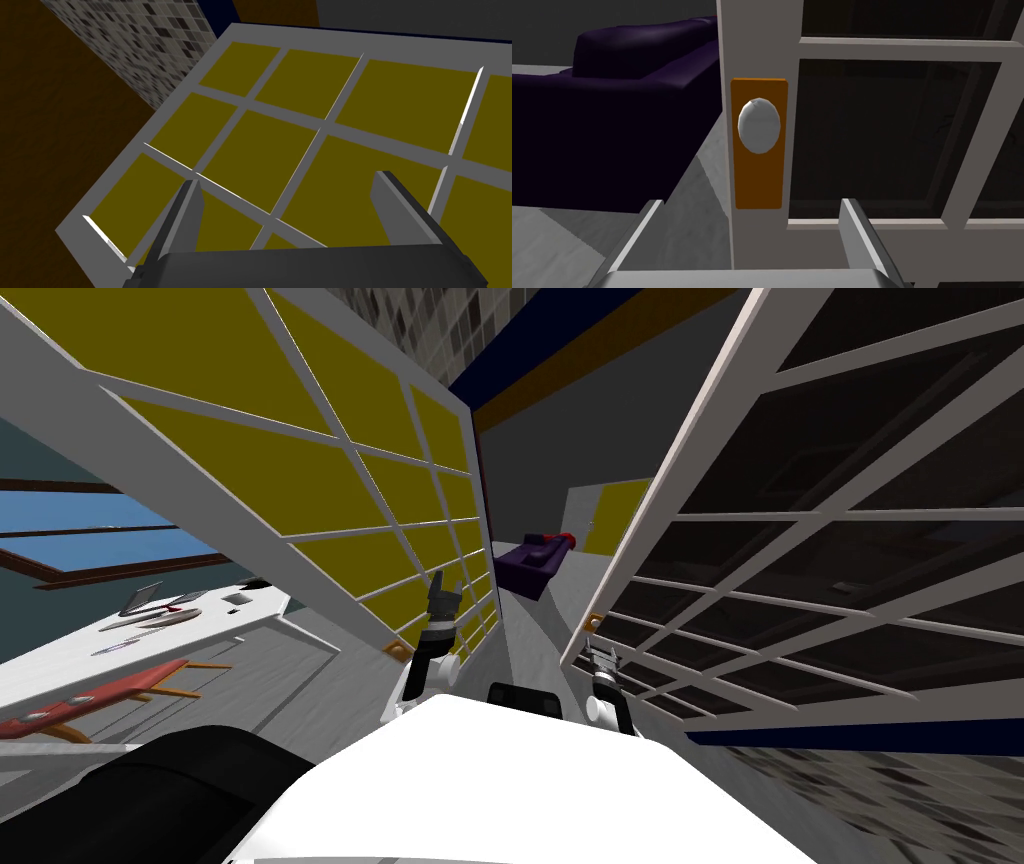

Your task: Pull the door open

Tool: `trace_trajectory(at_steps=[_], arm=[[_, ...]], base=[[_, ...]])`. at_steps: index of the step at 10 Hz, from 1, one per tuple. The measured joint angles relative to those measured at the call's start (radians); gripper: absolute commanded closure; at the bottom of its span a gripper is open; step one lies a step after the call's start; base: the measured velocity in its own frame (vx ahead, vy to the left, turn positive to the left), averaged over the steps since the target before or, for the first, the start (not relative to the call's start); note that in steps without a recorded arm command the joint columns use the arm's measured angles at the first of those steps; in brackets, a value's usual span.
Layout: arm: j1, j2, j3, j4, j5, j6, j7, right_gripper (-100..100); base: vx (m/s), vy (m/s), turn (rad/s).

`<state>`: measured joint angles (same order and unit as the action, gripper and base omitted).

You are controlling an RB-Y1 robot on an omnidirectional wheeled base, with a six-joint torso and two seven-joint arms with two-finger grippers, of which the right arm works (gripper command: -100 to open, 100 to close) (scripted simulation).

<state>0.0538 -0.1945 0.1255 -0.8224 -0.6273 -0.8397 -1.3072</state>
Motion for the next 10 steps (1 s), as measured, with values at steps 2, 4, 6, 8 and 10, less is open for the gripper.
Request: trace_trajectory(at_steps=[2, 4, 6, 8, 10], arm=[[0.000, -0.012, -0.003, 0.012, -0.003, -0.004, -0.016, -100], [0.005, -0.036, -0.010, 0.029, -0.008, -0.014, -0.045, -100], [0.013, -0.055, -0.018, 0.040, -0.014, -0.024, -0.069, -100], [0.025, -0.091, -0.027, 0.061, -0.020, -0.039, -0.112, -100], [0.029, -0.103, -0.031, 0.069, -0.023, -0.048, -0.129, 100]], base=[[0.131, -0.003, 0.093], [0.189, 0.002, 0.094], [0.216, -0.026, 0.099], [0.192, -0.024, 0.109], [0.030, -0.003, -0.002]])
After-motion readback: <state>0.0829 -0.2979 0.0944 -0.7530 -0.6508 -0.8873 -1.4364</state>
